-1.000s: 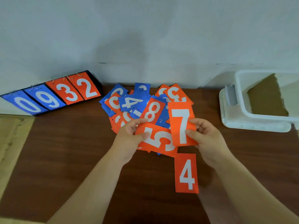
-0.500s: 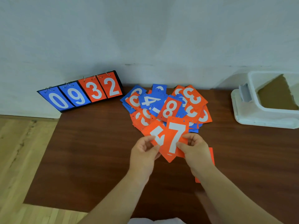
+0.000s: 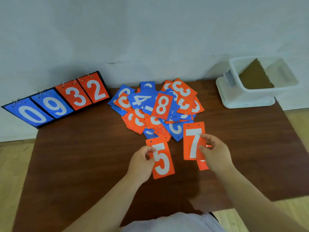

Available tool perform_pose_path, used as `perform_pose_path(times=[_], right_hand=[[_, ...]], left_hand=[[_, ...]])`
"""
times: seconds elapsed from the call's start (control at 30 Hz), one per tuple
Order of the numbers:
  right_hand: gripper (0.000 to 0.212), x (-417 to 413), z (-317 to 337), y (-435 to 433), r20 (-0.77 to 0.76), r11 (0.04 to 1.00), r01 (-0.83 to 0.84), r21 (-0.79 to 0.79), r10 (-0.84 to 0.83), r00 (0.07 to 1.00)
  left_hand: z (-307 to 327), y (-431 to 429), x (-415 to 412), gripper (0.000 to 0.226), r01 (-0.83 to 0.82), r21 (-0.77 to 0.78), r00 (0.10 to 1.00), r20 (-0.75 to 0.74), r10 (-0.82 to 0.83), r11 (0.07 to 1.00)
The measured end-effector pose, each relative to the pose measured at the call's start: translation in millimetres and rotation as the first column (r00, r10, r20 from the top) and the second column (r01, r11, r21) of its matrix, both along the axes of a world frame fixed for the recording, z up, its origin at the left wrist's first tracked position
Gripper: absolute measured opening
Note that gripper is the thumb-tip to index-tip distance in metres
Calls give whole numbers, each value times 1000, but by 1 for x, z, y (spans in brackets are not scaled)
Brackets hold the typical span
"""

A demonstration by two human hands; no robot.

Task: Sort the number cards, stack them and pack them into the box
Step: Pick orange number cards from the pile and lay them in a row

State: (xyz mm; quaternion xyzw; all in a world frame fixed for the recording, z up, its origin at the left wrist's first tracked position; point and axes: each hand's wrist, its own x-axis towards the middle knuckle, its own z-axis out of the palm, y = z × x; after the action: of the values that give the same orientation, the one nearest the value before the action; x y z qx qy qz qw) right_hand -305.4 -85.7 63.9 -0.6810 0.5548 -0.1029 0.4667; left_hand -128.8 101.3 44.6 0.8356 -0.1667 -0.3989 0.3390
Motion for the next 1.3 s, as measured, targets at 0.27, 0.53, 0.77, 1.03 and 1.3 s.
perform_pose_path(times=[0.27, 0.53, 0.77, 1.03, 1.3], right_hand=[[44, -98, -9, -50, -61, 973, 225, -47, -227, 972], [41, -177, -21, -110, -111, 980, 200, 13, -197, 974], [43, -205, -45, -175, -106, 995, 75, 59, -68, 992], [46, -197, -77, -195, -274, 981, -192, -38, 175, 946], [64, -189, -98, -169, -626, 729, -676, -107, 479, 616]], left_hand=[[-12, -58, -58, 32, 226, 14, 974, -22, -226, 974], [-14, -150, -125, 32, 286, -40, 958, 46, -284, 957], [-41, -227, -188, 39, 229, 18, 963, 144, -229, 973], [-66, -222, -216, 62, 349, 369, 761, 425, -490, 862], [-89, -191, -212, 71, 492, 510, 623, 359, -694, 706]])
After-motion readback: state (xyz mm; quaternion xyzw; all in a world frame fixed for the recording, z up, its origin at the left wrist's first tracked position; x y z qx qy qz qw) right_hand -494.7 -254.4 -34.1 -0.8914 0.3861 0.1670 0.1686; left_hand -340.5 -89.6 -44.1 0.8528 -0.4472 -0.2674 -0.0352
